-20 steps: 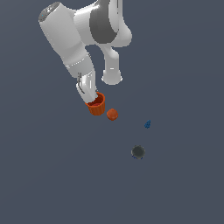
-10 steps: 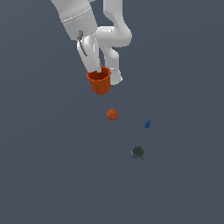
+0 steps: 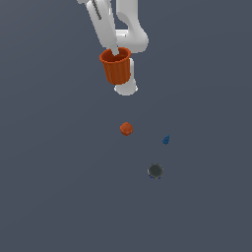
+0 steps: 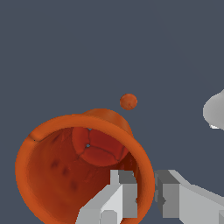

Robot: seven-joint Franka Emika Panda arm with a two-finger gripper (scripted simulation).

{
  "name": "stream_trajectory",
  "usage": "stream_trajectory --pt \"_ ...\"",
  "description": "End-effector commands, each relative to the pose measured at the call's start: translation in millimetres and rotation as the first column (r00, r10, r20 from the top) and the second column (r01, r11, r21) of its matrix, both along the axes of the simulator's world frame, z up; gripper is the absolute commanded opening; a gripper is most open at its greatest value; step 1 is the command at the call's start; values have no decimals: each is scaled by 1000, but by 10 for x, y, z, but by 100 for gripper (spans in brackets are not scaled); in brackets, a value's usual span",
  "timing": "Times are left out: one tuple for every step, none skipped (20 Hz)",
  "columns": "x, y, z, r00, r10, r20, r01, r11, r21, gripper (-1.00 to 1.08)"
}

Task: Pick up a designated object from a clutter of objects.

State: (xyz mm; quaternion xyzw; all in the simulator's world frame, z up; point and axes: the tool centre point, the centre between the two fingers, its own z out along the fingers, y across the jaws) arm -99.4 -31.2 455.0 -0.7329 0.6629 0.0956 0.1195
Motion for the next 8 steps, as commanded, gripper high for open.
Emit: stream_trajectory --pt "-13 27 123 1000 0 1 0 1000 1 -100" --pt "-16 33 157 1000 0 1 0 1000 2 -100" --pt "-16 40 184 1000 0 1 0 1000 2 -100" --pt "-17 44 206 1000 1 1 -1 1000 2 -100" --pt "-16 49 222 1000 1 1 -1 1000 2 -100" --pt "-15 49 234 1000 1 1 -1 1000 3 -100" --pt "-14 51 239 1000 1 1 -1 1000 3 -100" --pt "-13 51 241 1000 1 1 -1 1000 3 -100"
